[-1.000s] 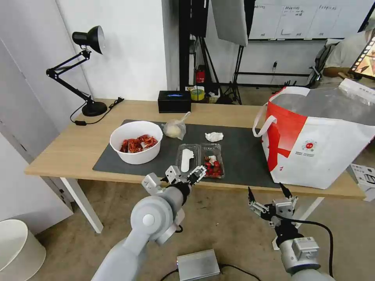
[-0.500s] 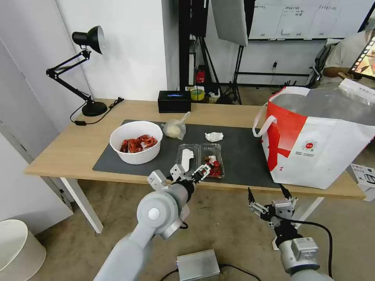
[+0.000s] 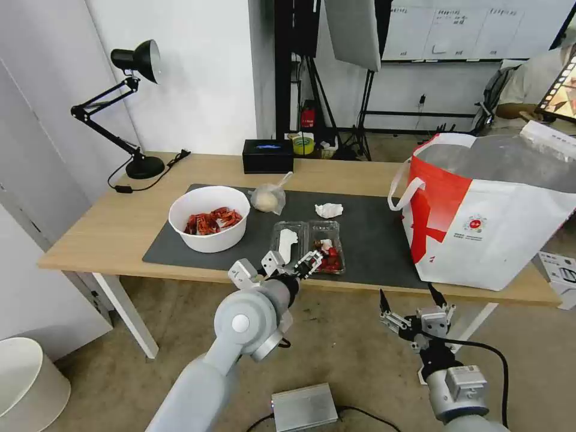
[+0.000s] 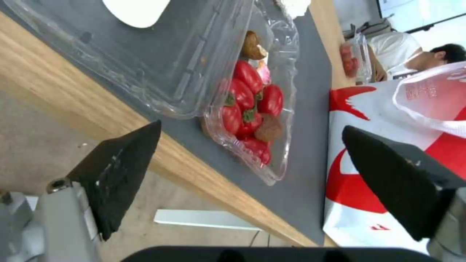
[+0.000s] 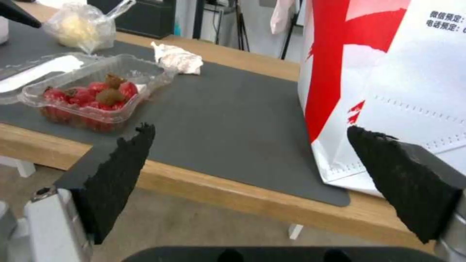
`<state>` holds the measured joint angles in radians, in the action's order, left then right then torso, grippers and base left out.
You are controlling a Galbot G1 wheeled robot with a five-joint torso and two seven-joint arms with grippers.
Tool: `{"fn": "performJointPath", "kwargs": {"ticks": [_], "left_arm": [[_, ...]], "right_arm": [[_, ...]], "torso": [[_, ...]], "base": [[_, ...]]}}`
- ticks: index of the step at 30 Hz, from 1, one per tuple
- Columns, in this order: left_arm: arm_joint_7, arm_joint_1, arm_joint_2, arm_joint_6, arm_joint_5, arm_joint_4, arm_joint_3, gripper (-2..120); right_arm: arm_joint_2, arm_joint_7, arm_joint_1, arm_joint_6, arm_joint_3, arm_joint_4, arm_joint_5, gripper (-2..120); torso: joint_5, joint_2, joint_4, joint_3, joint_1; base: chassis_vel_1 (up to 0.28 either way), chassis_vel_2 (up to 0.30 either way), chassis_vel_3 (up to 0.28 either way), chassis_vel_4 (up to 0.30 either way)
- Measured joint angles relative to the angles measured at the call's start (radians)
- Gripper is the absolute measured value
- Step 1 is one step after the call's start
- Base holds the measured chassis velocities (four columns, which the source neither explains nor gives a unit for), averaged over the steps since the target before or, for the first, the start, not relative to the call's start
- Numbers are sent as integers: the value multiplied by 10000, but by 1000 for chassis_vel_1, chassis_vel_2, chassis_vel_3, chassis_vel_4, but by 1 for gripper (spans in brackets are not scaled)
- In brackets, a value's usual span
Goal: Pick up the trash from the table and place it into the takeout bag.
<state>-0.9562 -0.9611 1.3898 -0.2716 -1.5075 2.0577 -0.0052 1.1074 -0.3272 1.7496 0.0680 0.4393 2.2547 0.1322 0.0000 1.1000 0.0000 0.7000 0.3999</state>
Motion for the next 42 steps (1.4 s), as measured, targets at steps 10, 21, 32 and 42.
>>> {"fn": "performJointPath", "kwargs": {"ticks": [10, 21, 32, 42], "left_arm": [[-57, 5, 96, 0, 40, -166, 45, 100], [-93, 117, 202, 15, 50, -401, -102, 100], [-349, 243, 184, 57, -16, -494, -119, 100], [-377, 340, 179, 98, -30, -570, -129, 100]], "right_arm": [[-16, 0, -1, -3, -8, -23, -7, 100], [46, 0, -18, -5, -70, -72, -7, 100], [123, -3, -16, -28, -86, -97, -23, 100], [208, -3, -13, -68, -199, -178, -101, 100]], "torso": [[0, 0, 0, 0, 1], [0, 0, 0, 0, 1], [0, 0, 0, 0, 1], [0, 0, 0, 0, 1]], "base": [[0, 0, 0, 0], [0, 0, 0, 0], [0, 0, 0, 0], [0, 0, 0, 0]]}}
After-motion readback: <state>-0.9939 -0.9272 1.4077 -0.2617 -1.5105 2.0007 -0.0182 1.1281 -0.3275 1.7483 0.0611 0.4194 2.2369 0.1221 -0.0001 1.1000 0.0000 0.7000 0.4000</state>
